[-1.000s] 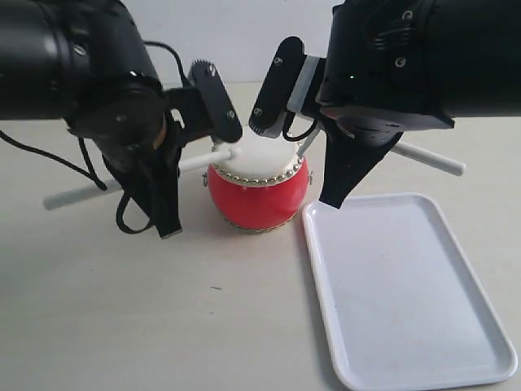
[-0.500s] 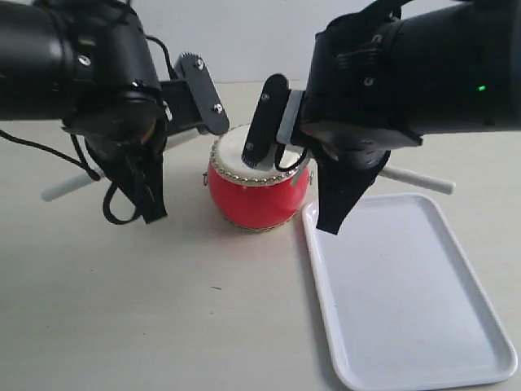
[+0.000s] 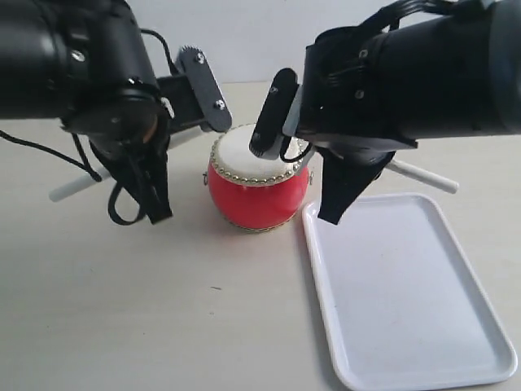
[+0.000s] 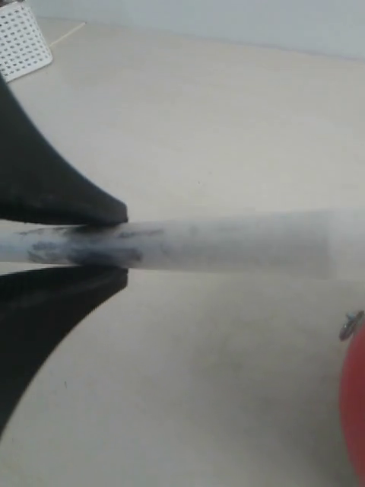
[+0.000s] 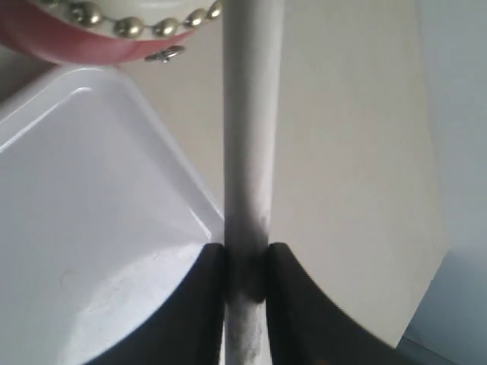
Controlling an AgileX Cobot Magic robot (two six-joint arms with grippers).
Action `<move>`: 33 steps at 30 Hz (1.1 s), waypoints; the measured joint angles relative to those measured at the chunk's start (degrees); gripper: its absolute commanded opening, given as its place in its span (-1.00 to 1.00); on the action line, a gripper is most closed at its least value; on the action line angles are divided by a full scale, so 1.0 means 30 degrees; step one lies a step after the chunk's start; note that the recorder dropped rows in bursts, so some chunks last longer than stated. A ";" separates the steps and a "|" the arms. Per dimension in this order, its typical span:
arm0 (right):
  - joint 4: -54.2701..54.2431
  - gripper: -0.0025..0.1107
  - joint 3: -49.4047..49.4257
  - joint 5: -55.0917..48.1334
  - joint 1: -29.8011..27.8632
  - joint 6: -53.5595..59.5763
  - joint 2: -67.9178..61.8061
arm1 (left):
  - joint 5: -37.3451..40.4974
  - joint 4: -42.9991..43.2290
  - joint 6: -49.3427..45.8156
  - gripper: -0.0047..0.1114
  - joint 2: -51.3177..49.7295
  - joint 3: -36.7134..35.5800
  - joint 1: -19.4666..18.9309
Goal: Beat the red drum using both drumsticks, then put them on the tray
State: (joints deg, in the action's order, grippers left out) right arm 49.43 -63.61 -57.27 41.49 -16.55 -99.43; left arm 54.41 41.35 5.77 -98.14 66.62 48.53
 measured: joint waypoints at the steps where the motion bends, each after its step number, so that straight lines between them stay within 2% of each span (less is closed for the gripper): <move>1: 0.0038 -0.96 0.0000 0.0000 0.0000 -0.0370 0.0549 | -0.0583 -0.0041 0.0000 -0.92 -0.1027 0.0000 0.0000; 6: 0.0230 -0.96 0.0000 -0.0306 0.0000 -0.1122 0.1731 | -0.1374 0.0033 0.0000 -0.92 -0.3841 0.0000 0.0000; 8: 0.0230 -0.96 0.0000 -0.0306 0.0000 -0.1261 0.1731 | -0.1374 0.0161 0.0412 -0.92 -0.3977 0.0000 0.0000; 15: -0.0881 -0.96 0.0000 0.0249 0.0000 -0.0460 0.0105 | 0.0186 0.0984 0.1683 -0.92 -0.0734 0.1357 0.0015; 21: -0.1279 -0.96 0.0000 0.0361 0.0000 -0.0198 -0.1792 | 0.0578 0.0984 0.1854 -0.92 0.1495 0.1468 0.0015; 33: -0.0965 -0.96 0.0000 0.0133 0.0000 -0.0534 -0.2196 | 0.0733 0.0566 0.1886 -0.92 0.1173 0.1468 0.0015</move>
State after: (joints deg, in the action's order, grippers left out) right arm 46.53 -63.61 -56.87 41.49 -18.15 -106.02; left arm 56.60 43.05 11.43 -94.63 71.03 48.57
